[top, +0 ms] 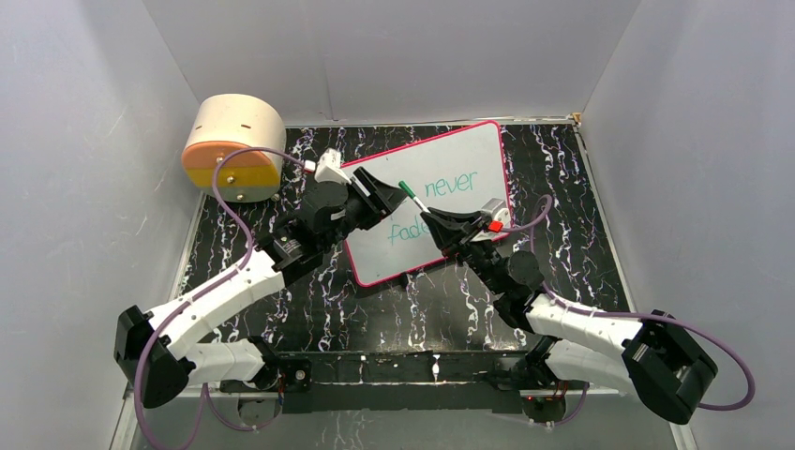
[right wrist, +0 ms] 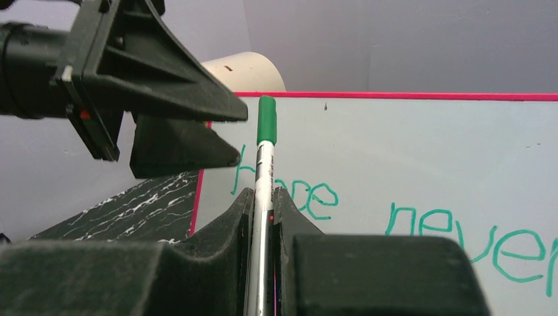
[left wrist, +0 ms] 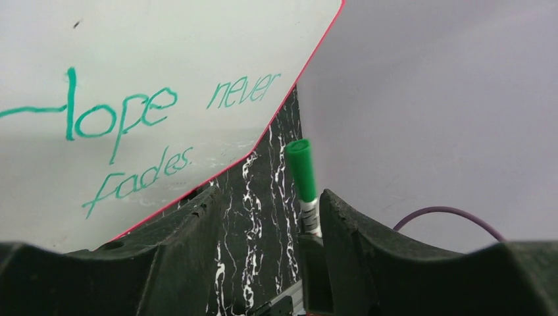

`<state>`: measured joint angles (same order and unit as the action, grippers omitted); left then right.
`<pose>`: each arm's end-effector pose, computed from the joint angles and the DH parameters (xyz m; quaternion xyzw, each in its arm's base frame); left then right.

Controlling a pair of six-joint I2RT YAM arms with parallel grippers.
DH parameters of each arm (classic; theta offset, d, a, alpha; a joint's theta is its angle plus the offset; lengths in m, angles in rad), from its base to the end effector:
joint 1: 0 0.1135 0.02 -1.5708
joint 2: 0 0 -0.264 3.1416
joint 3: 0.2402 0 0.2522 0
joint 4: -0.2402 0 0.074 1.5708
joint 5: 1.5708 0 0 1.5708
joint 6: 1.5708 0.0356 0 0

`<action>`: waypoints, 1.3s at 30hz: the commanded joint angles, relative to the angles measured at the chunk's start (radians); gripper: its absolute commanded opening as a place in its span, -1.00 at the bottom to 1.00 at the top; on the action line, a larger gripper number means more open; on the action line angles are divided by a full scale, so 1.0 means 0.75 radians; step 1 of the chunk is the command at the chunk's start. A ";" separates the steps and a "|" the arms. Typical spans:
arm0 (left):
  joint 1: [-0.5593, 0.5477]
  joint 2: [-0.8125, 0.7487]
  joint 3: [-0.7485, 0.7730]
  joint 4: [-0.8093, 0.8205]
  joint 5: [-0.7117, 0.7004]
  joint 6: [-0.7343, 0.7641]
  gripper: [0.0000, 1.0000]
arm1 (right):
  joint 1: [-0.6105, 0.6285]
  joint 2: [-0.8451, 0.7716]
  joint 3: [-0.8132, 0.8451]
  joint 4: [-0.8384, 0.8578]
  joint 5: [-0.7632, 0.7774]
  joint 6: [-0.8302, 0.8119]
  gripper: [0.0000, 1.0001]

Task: Write a sentence on the whiteboard
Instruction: Close the whiteboard marker at the center of the board.

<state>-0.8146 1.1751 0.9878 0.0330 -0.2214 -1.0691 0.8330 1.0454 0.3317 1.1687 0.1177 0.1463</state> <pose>0.1961 -0.1965 0.3537 -0.1671 0.7396 -0.4735 0.4482 0.1445 0.1528 0.2749 -0.1309 0.5144 0.3708 0.7620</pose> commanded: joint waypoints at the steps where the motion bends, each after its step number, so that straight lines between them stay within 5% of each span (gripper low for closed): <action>1: 0.021 0.001 0.098 0.008 -0.026 0.065 0.08 | -0.003 -0.027 -0.008 0.038 -0.022 -0.001 -1.00; 14: 0.070 0.081 0.130 0.054 0.017 0.039 -0.09 | -0.002 -0.037 -0.013 0.024 -0.046 0.005 -1.00; 27: 0.076 0.113 0.066 0.160 0.175 -0.056 -1.00 | -0.002 -0.009 -0.003 0.042 -0.048 0.019 -1.00; 39: 0.049 0.063 -0.074 0.224 0.349 -0.122 -1.00 | -0.003 0.033 0.042 0.055 0.019 0.064 -1.00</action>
<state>-0.7414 1.2594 0.9737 0.1917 -0.1017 -1.1465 0.8322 1.0626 0.3290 1.1290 0.0925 0.1776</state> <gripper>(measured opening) 0.146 0.206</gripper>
